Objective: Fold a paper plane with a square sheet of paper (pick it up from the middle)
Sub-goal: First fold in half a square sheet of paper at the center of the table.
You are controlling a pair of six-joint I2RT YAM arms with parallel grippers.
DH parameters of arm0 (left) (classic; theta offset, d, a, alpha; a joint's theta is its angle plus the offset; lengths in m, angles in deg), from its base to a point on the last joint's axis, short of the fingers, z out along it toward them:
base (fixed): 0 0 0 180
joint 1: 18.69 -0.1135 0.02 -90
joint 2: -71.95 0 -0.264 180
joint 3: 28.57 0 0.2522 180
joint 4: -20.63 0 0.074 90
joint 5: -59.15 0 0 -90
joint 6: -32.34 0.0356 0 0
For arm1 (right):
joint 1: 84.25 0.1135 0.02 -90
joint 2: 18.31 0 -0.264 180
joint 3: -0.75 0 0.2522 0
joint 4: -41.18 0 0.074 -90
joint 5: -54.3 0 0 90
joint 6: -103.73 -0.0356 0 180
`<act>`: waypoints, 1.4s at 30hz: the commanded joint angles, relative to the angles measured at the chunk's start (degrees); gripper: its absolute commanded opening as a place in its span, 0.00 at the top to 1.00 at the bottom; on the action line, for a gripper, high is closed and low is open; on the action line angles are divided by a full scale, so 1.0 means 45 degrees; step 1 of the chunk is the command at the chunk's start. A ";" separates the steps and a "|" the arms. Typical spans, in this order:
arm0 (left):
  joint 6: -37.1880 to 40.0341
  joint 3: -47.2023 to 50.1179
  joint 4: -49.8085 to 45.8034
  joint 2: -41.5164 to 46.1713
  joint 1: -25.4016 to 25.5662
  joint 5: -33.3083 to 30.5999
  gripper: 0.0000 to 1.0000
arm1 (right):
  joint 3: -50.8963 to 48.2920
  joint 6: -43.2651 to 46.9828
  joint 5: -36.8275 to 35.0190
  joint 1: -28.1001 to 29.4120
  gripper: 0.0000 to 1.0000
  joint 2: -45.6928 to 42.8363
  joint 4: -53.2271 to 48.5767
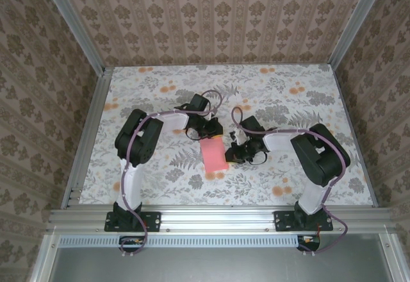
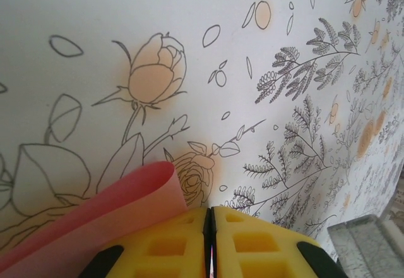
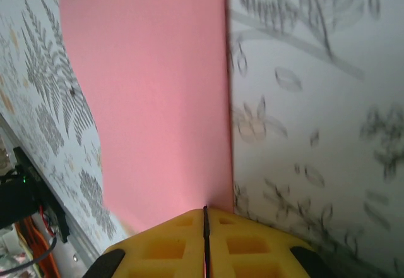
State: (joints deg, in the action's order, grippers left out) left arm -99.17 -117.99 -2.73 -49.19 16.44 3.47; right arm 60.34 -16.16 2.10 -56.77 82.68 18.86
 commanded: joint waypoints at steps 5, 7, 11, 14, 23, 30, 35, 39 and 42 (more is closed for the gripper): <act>0.0612 0.0588 -0.0562 -0.0890 -0.0484 -0.1423 0.88 | -0.0593 0.0449 0.0271 0.0103 0.90 -0.1213 -0.2981; 0.0615 0.0583 -0.0533 -0.0930 -0.0484 -0.1330 0.87 | -0.0264 0.0260 -0.0002 0.0106 0.89 -0.1792 -0.2903; 0.0645 0.0543 -0.0525 -0.0951 -0.0425 -0.1237 0.87 | 0.0324 -0.0265 -0.0744 0.0084 0.88 -0.2572 -0.1925; 0.0632 0.0514 -0.0537 -0.0960 -0.0387 -0.1193 0.87 | 0.0558 -0.0697 -0.1228 0.0081 0.87 -0.2358 -0.0923; 0.0615 0.0273 -0.0637 -0.0961 -0.0288 -0.0865 0.87 | 0.1985 -0.1355 -0.1135 0.0511 0.87 0.0095 -0.0169; 0.0736 -0.0204 -0.0331 -0.0516 -0.0210 0.0418 0.84 | 0.1540 -0.1688 -0.1635 0.0513 0.89 0.0799 0.0036; 0.0723 0.0055 -0.0173 0.0361 -0.0153 0.0845 0.81 | 0.1382 -0.1659 -0.1944 0.0528 0.89 0.1041 0.0075; 0.0391 0.0679 0.0243 0.0954 0.0052 0.0930 0.80 | 0.1319 -0.1689 -0.2116 0.0518 0.89 0.1294 -0.0071; -0.0145 0.1166 0.1035 0.0829 0.0190 0.1297 0.80 | 0.1332 -0.1777 -0.2135 0.0524 0.90 0.1414 -0.0086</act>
State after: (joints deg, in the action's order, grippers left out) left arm -98.15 -114.73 -0.48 -46.83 16.49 6.99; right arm 67.31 -22.93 -4.83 -54.58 86.44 19.23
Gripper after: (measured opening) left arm 0.201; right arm 0.105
